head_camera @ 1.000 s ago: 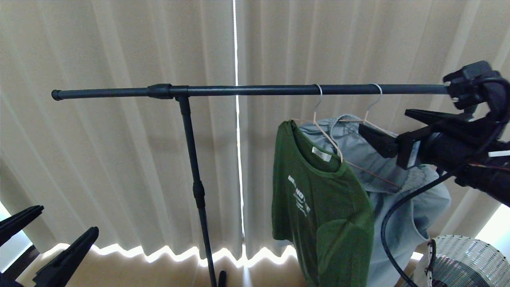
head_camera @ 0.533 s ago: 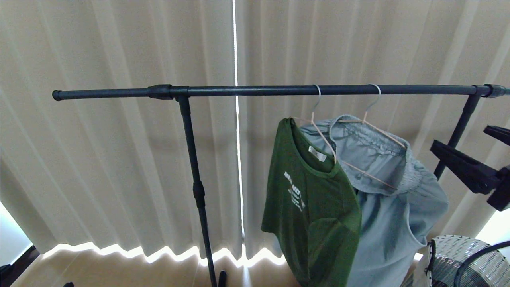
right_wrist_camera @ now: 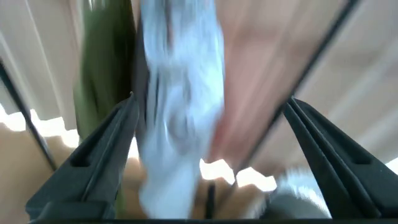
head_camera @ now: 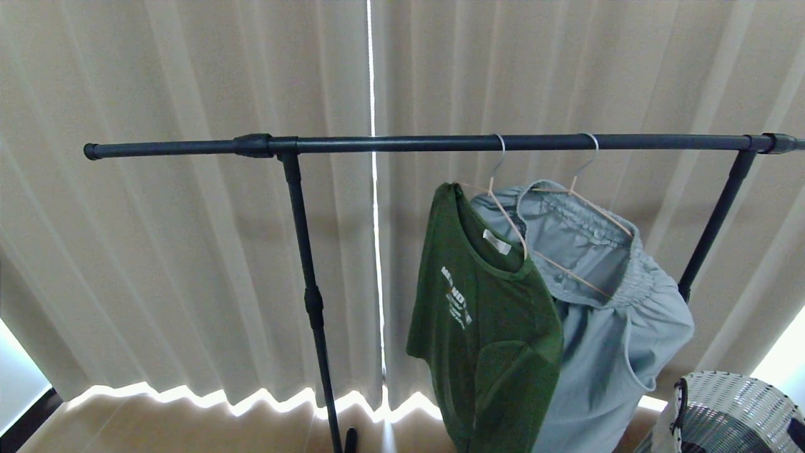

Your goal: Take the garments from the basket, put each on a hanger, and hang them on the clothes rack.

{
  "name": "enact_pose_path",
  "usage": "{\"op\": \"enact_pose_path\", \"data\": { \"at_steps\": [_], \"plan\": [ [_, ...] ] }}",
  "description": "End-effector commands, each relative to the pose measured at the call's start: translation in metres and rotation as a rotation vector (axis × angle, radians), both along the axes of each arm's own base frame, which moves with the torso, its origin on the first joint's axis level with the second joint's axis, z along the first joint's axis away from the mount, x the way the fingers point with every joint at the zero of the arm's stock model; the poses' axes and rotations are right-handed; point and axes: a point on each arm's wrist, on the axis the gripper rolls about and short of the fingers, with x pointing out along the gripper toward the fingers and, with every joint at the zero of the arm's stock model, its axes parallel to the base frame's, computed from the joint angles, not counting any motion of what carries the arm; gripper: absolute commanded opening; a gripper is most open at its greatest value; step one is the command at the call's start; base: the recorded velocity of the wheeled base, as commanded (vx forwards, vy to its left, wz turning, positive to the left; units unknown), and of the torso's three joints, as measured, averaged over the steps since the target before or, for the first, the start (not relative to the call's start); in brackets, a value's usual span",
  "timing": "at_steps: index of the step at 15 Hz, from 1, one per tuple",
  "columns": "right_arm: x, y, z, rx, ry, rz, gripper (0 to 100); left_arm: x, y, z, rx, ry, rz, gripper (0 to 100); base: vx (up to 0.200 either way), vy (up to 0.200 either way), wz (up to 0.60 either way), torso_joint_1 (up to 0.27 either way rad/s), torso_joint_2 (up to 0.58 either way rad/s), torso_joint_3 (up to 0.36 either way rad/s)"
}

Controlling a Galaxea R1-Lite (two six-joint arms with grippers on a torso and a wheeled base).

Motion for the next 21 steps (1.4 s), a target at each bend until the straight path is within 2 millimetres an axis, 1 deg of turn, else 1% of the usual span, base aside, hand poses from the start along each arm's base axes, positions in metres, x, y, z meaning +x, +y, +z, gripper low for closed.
{"op": "enact_pose_path", "data": {
  "at_steps": [1,2,3,4,5,7,8,10,11,12,13,16,18,19,21],
  "plan": [
    [-0.032,-0.011,-0.018,0.007,-0.056,-0.079,100,-0.002,0.0,-0.001,0.0,-0.026,0.009,100,0.0,0.0,0.0,0.0,0.0,0.0],
    [-0.053,-0.016,-0.039,-0.016,-0.023,-0.163,100,-0.002,0.001,-0.001,-0.001,-0.027,0.036,100,0.0,0.0,0.0,0.0,0.0,0.0],
    [-0.058,-0.017,-0.044,-0.015,-0.025,-0.171,100,-0.002,0.001,-0.001,0.0,-0.027,0.04,100,0.0,0.0,0.0,0.0,0.0,0.0],
    [-0.058,-0.018,-0.048,0.049,-0.009,-0.248,100,-0.002,0.001,-0.001,-0.004,-0.026,0.047,100,0.0,0.0,0.0,0.0,0.0,0.0],
    [-0.057,-0.018,-0.05,0.105,-0.007,-0.275,100,-0.002,0.001,-0.001,-0.004,-0.027,0.047,100,0.0,0.0,0.0,0.0,0.0,0.0],
    [-0.054,-0.017,-0.059,0.159,0.012,-0.29,100,-0.002,0.001,-0.002,0.002,-0.025,0.043,100,0.0,0.0,0.0,0.0,0.0,0.0],
    [-0.051,-0.016,-0.061,0.175,-0.01,-0.289,100,-0.002,0.001,-0.001,0.002,-0.027,0.042,100,0.0,0.0,0.0,0.0,0.0,0.0],
    [-0.041,-0.014,-0.064,0.196,-0.105,-0.262,100,-0.003,0.001,-0.001,-0.002,-0.056,0.021,100,0.0,0.0,0.0,0.0,0.0,0.0],
    [-0.035,-0.013,-0.068,0.189,-0.169,-0.187,100,-0.006,0.001,-0.002,0.001,-0.098,-0.046,100,0.0,0.0,0.0,0.0,0.0,0.0],
    [-0.035,-0.013,-0.07,0.184,-0.18,-0.158,100,-0.006,0.0,-0.002,0.003,-0.106,-0.068,100,0.0,0.0,0.0,0.0,0.0,0.0],
    [-0.039,-0.014,-0.077,0.161,-0.235,-0.008,100,-0.006,-0.002,-0.002,0.001,-0.108,-0.144,100,0.0,0.0,0.0,0.0,0.0,0.0],
    [-0.04,-0.014,-0.076,0.151,-0.22,-0.02,100,-0.007,-0.002,-0.002,-0.006,-0.111,-0.143,100,0.0,0.0,0.0,0.0,0.0,0.0],
    [-0.042,-0.014,-0.072,0.109,-0.117,-0.065,100,-0.007,-0.002,-0.002,-0.009,-0.111,-0.142,100,0.0,0.0,0.0,0.0,0.0,0.0],
    [-0.04,-0.013,-0.068,0.069,-0.038,-0.133,100,-0.007,-0.002,-0.002,-0.009,-0.111,-0.142,100,0.0,0.0,0.0,0.0,0.0,0.0],
    [-0.035,-0.009,-0.066,0.038,0.021,-0.318,100,-0.007,-0.002,-0.002,-0.009,-0.109,-0.142,100,0.0,0.0,0.0,0.0,0.0,0.0]
  ]
}}
